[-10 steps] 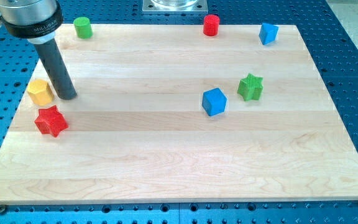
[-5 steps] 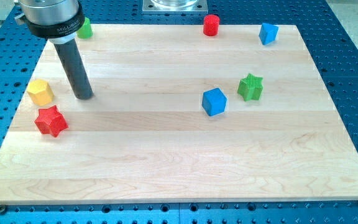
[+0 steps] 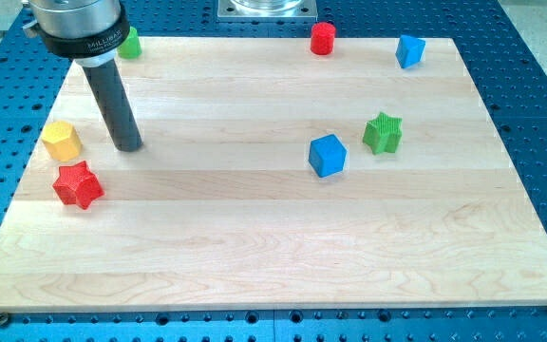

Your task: Place the arm diagonally to the green circle

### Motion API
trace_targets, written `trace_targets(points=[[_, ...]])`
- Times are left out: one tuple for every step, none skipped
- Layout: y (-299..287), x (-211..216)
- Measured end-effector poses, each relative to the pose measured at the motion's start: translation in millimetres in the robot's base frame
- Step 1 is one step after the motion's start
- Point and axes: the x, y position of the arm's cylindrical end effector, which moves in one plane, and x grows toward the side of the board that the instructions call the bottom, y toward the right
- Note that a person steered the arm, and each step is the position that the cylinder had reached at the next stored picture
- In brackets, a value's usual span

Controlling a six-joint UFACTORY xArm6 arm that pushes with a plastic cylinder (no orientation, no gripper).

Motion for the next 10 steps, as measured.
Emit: trace_targets(points=[[0.0, -0.9], [0.0, -3.2], [0.0, -4.2], [0.0, -9.0], [0.0, -13.1], [0.0, -17.0], [0.0, -18.1], [0.0, -18.1], [-6.7, -33.4], [-24.6, -53.4]])
